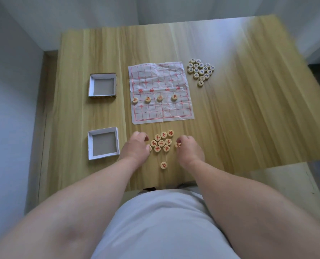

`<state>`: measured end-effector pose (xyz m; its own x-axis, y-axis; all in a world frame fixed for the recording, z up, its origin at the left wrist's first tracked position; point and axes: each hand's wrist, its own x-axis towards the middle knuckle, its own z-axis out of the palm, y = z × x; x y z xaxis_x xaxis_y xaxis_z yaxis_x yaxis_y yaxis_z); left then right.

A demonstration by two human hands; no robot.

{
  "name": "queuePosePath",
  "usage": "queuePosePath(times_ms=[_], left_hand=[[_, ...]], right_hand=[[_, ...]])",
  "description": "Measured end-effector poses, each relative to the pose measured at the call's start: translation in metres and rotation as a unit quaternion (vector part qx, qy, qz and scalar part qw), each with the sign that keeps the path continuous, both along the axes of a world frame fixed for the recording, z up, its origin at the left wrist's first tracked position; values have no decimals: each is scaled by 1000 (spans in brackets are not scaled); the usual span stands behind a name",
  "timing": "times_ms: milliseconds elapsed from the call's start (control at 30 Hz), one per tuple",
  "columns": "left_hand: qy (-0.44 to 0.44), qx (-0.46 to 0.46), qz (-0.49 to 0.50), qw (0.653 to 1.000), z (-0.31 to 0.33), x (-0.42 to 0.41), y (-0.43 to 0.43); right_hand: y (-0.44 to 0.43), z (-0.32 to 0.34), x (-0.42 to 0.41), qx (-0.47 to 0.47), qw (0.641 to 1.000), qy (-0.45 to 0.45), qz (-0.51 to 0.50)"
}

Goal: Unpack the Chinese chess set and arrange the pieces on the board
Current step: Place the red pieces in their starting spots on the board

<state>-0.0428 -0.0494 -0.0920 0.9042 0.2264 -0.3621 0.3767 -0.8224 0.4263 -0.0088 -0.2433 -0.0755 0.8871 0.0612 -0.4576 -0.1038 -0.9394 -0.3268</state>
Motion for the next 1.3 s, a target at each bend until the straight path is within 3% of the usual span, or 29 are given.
queuePosePath(times_ms=[300, 633, 1300], left_hand=[[14, 28, -34, 999, 3, -30, -17], [42, 62, -130, 989, 5, -32, -32], [27, 37, 67, 997, -5, -8, -2]], right_hand=[[-2, -6, -22, -20, 999, 9, -31], [-5, -8, -17, -33, 988, 46, -143], [14, -5, 11, -1, 996, 63, -59]])
